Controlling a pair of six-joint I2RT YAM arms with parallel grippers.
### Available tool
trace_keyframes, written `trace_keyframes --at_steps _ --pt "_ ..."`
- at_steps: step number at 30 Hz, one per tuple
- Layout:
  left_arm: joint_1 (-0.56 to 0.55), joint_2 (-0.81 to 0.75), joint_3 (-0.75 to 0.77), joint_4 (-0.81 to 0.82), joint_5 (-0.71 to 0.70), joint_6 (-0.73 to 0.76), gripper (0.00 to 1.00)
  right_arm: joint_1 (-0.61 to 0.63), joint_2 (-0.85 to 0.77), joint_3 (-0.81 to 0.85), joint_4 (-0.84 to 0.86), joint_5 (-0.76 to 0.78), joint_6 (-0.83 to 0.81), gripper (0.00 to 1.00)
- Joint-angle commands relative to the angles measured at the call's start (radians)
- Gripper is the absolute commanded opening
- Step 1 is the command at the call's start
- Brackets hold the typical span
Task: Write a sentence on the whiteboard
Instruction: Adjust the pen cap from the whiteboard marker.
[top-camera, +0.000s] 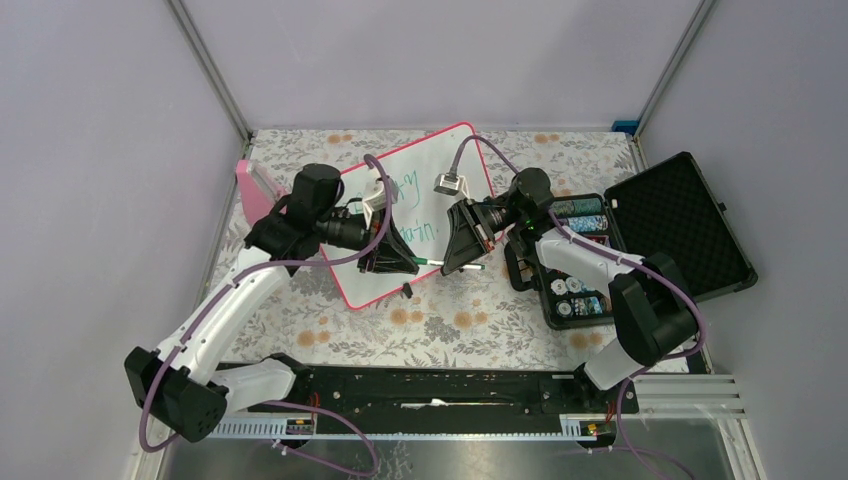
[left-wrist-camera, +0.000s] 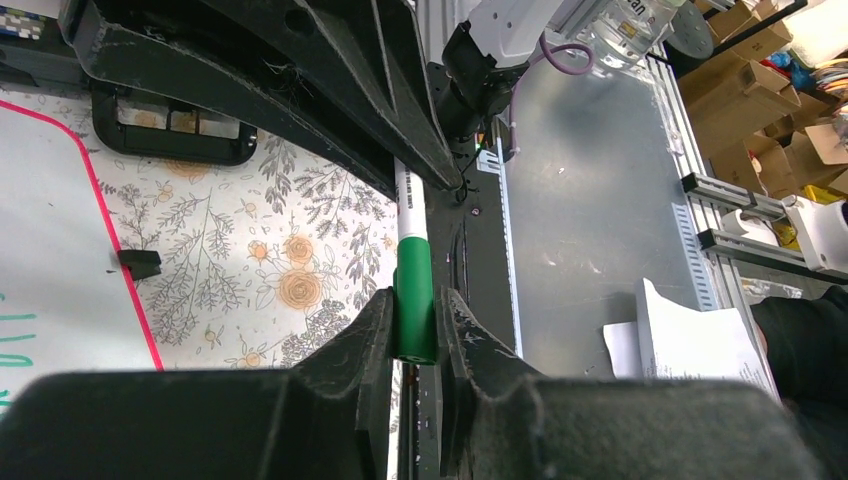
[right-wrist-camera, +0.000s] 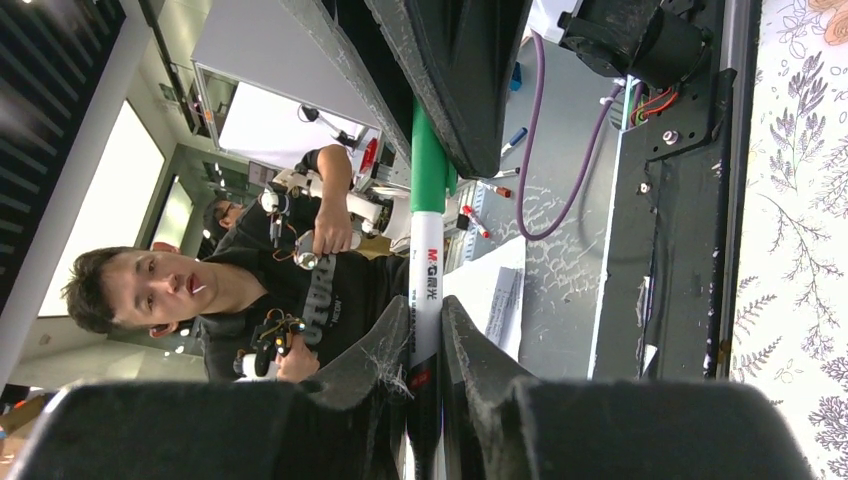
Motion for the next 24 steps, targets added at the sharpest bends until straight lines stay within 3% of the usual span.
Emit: trace_keyframes --at_steps 1,14,15,16,19,22,24 --pt "-0.073 0.046 0.019 0.052 0.021 0.020 0.00 0.059 0.010 0.041 0.030 0.074 -0.018 0.00" --pt "-0.092 0.070 0.018 0.103 0.022 -0.032 0.00 0.089 0.025 0.052 0.036 0.070 -0.012 0.00" --pt "-0.083 0.065 0.017 0.097 0.012 -0.029 0.01 0.087 0.021 0.047 0.034 0.069 -0.014 0.00" --pt "-0.069 0.058 0.017 0.081 -0.002 -0.016 0.09 0.087 0.017 0.042 0.011 0.068 -0.029 0.00" --pt "0.000 0.014 0.020 -0.003 -0.072 0.053 0.30 0.062 -0.022 0.049 -0.278 0.092 -0.248 0.00" --pt "0.031 -0.017 0.075 -0.167 -0.163 0.209 0.46 0.041 -0.059 0.159 -0.886 0.179 -0.714 0.00" --pt "0.031 -0.029 0.137 -0.265 -0.255 0.309 0.54 0.039 -0.064 0.211 -1.145 0.224 -0.928 0.00"
